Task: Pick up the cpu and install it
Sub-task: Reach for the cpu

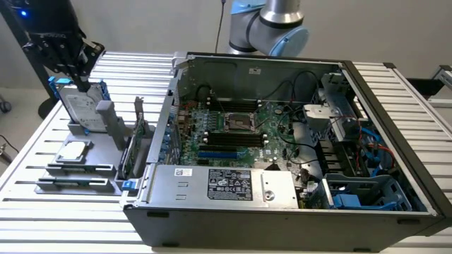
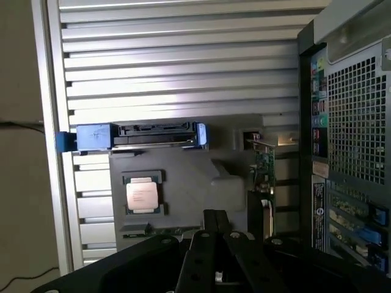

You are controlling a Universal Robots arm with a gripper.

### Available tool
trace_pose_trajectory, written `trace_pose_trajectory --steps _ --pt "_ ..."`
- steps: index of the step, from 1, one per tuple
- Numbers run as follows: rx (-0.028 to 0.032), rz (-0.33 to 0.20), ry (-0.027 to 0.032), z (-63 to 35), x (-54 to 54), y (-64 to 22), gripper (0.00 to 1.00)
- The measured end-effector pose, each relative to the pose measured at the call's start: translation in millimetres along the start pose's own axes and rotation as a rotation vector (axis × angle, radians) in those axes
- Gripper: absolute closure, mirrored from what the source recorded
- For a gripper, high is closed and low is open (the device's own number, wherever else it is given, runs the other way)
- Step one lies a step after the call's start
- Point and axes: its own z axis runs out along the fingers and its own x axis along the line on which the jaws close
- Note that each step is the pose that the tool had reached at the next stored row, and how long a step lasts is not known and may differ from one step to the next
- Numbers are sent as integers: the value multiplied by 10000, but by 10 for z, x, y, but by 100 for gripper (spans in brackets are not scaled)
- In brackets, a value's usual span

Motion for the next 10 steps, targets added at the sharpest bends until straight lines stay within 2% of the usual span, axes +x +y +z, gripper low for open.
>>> trace_pose_trajectory --steps 10 --pt "98 -3 -8 76 455 -32 89"
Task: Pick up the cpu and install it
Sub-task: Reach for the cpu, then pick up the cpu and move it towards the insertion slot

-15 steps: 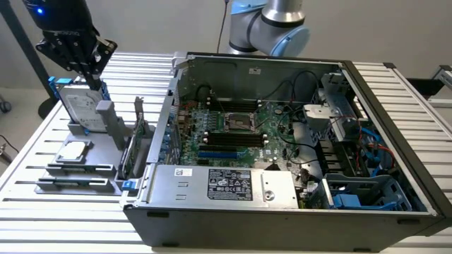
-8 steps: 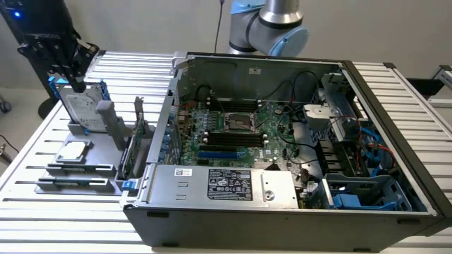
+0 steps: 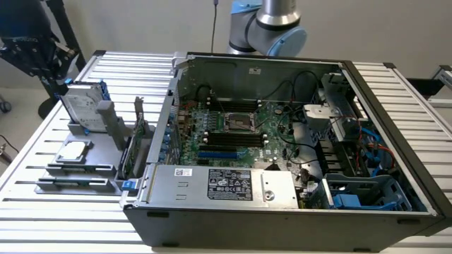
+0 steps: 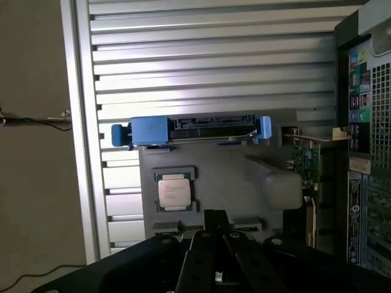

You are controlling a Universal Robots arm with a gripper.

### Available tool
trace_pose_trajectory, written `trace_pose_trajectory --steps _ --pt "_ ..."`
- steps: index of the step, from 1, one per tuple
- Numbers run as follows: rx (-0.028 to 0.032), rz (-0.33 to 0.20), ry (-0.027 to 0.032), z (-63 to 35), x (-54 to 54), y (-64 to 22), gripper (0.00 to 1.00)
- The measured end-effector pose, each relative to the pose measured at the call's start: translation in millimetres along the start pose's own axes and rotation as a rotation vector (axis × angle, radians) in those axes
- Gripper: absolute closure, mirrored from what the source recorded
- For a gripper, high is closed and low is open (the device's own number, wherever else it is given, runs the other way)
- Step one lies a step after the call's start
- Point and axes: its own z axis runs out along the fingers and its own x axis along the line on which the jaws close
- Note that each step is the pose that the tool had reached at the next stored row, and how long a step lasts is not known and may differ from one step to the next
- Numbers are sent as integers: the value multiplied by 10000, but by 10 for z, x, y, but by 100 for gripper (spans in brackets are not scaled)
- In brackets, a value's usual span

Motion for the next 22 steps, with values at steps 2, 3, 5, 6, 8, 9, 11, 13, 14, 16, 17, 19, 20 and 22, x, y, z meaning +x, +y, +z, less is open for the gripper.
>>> trace_pose_trajectory --steps 2,3,5,6,8,9,11,13,14,16,17,19,20,22 --pt "21 0 0 13 93 -6 89" --pt "26 0 0 20 138 -9 89" --pt "30 1 1 23 196 -13 89" --pt "31 1 2 23 196 -13 89" --pt "32 0 1 23 196 -13 89" --pt "32 0 2 23 196 -13 89" --pt "32 0 2 23 196 -13 89" --pt "32 0 2 23 196 -13 89" --pt "32 0 2 23 196 -13 89" --pt "32 0 2 23 196 -13 89" --pt "32 0 2 23 196 -13 89" --pt "31 0 1 23 196 -13 88" --pt "31 0 1 23 196 -13 88" --pt "32 0 1 23 196 -13 76"
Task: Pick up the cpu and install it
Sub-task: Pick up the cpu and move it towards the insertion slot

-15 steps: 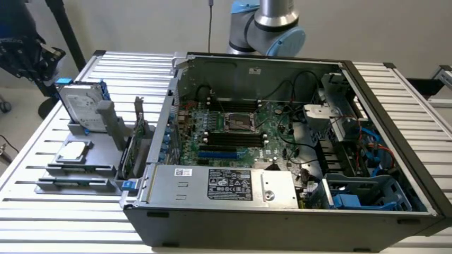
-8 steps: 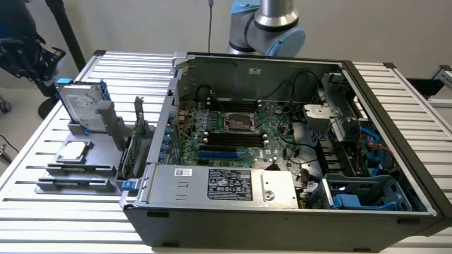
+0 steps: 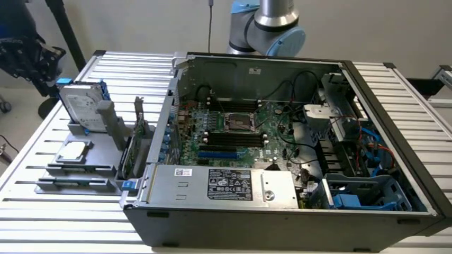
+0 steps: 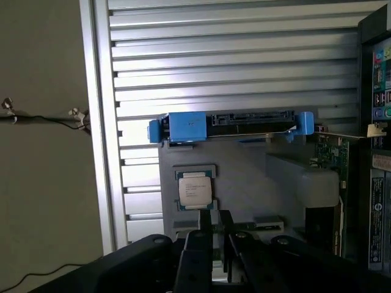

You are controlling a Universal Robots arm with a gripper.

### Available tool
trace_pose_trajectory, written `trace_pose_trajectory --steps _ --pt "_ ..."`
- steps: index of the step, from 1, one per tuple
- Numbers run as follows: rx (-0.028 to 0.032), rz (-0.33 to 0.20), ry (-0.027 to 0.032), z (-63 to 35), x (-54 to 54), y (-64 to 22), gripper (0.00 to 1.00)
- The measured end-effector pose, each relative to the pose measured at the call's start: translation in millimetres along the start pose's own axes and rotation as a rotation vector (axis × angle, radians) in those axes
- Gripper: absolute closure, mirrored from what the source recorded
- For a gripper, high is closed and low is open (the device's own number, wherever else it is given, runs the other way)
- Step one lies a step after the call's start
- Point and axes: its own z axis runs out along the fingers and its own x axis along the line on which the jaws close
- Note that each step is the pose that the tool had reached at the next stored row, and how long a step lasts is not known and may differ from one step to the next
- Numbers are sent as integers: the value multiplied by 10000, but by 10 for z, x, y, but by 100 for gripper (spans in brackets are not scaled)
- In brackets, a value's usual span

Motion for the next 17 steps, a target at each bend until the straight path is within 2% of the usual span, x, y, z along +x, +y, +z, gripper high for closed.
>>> trace_pose_trajectory --steps 1,2,4,5,7,8,9,17 --pt "1 0 3 -1 0 0 70" --pt "0 0 4 0 0 0 70" --pt "1 0 6 0 1 0 58" --pt "4 0 5 9 8 0 58" --pt "6 0 4 44 18 -1 47" --pt "7 -2 4 82 19 -2 47" --pt "7 -1 4 99 20 -1 40" --pt "5 -134 17 245 24 -22 40"
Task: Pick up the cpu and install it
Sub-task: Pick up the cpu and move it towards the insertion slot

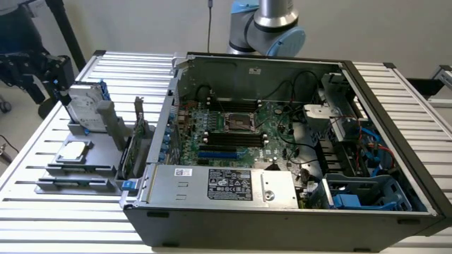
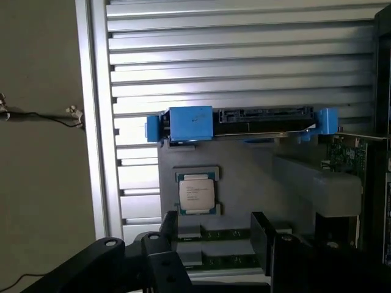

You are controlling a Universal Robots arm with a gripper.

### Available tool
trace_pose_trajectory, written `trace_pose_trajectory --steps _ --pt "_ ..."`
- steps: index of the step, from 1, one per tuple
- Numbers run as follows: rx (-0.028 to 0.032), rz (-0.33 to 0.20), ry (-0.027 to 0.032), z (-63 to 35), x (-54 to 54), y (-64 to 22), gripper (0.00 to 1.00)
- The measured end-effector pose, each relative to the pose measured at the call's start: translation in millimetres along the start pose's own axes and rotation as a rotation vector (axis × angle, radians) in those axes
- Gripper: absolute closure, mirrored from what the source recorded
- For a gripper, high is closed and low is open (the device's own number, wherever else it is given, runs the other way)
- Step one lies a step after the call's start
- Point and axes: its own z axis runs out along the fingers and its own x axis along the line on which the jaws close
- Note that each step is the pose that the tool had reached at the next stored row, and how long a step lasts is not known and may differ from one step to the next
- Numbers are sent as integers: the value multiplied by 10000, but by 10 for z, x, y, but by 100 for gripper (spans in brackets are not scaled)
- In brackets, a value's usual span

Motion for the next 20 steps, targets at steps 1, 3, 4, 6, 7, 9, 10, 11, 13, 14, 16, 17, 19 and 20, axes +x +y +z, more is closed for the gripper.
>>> trace_pose_trajectory --steps 1,3,4,6,7,9,10,11,13,14,16,17,19,20 --pt "0 -32 13 18 0 -6 40" --pt "1 -108 67 53 0 -23 40" --pt "2 -153 114 69 0 -32 40" --pt "3 -244 204 100 -1 -52 40" --pt "4 -290 250 116 -1 -62 40" --pt "4 -384 326 153 -1 -82 40" --pt "3 -432 343 171 -2 -90 40" --pt "4 -474 345 189 -1 -93 40" --pt "3 -559 346 225 2 -94 40" --pt "3 -590 346 243 3 -94 40" --pt "5 -640 345 278 6 -94 40" --pt "4 -662 345 298 8 -94 40" --pt "4 -690 345 334 10 -94 40" --pt "5 -698 346 352 12 -94 40"
